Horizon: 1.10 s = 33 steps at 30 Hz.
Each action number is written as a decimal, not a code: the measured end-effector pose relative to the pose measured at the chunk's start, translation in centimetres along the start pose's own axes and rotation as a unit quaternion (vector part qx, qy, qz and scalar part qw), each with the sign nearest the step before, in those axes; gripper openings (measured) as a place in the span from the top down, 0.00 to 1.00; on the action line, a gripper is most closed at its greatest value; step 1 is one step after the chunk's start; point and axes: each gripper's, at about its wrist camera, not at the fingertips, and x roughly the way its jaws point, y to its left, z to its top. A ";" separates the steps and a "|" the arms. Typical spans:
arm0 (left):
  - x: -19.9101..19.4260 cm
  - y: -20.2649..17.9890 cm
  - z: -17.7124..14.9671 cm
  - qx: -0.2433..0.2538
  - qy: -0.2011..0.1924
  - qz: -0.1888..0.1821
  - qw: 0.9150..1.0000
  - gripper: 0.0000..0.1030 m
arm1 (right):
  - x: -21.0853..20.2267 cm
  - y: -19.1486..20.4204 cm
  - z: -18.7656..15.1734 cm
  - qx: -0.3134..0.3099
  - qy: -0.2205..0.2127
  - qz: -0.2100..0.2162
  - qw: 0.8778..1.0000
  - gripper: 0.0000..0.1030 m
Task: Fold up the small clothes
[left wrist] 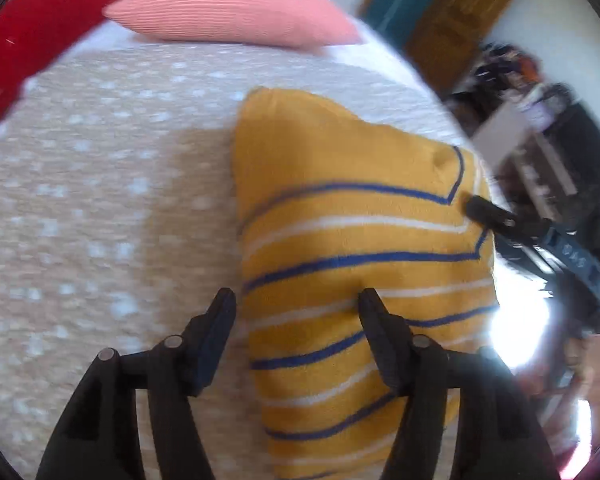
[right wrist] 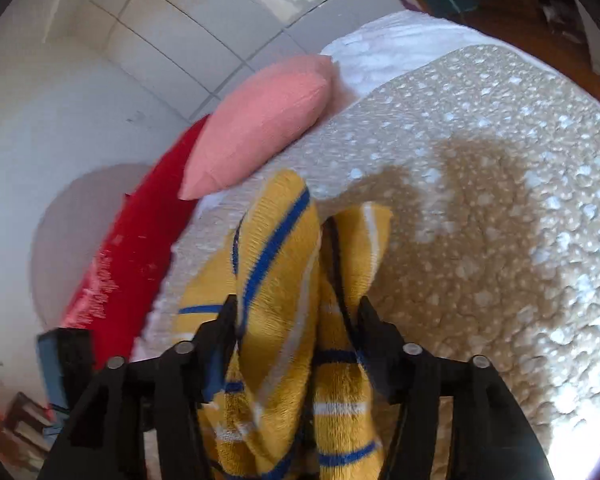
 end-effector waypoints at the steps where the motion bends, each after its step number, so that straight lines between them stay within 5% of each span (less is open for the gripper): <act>1: -0.1 0.3 -0.4 -0.003 0.005 -0.001 1.000 0.39 | 0.0 -0.3 -0.5 0.003 0.004 -0.018 1.000 0.34; 9: -4.0 -0.9 -6.0 0.019 -0.035 -0.046 0.998 0.35 | -7.2 0.6 -6.1 -0.013 -0.022 0.084 0.996 0.36; 13: -1.0 -2.3 -8.5 0.040 -0.005 0.005 0.999 0.34 | -5.8 1.2 -9.5 -0.040 0.010 0.045 0.998 0.40; 16: -0.8 -1.6 -9.3 0.025 -0.010 0.007 1.000 0.34 | -3.5 0.4 -10.7 -0.030 0.060 0.036 0.997 0.87; 17: -0.8 -1.6 -9.5 0.021 -0.010 0.006 1.000 0.34 | -3.7 0.0 -10.8 -0.029 0.054 0.029 0.998 0.88; 25: -2.8 -2.1 -11.4 0.013 -0.012 0.005 1.000 0.31 | -4.3 -0.9 -10.7 -0.046 0.039 -0.053 0.997 0.90; 27: -3.6 -1.9 -12.0 0.010 -0.013 0.014 1.000 0.31 | -4.6 -0.2 -10.7 -0.068 0.028 -0.101 0.992 0.76; 28: -4.5 -1.8 -12.6 0.013 -0.021 0.020 1.000 0.31 | -5.1 0.2 -10.7 -0.077 0.016 -0.127 0.989 0.59; 29: -5.5 -1.6 -13.2 0.016 -0.031 0.026 0.999 0.31 | -5.9 0.5 -10.9 -0.083 0.001 -0.137 0.987 0.57; 33: -8.9 -0.7 -15.2 0.016 -0.071 0.038 0.997 0.30 | -9.0 2.4 -11.8 -0.102 -0.050 -0.080 0.990 0.57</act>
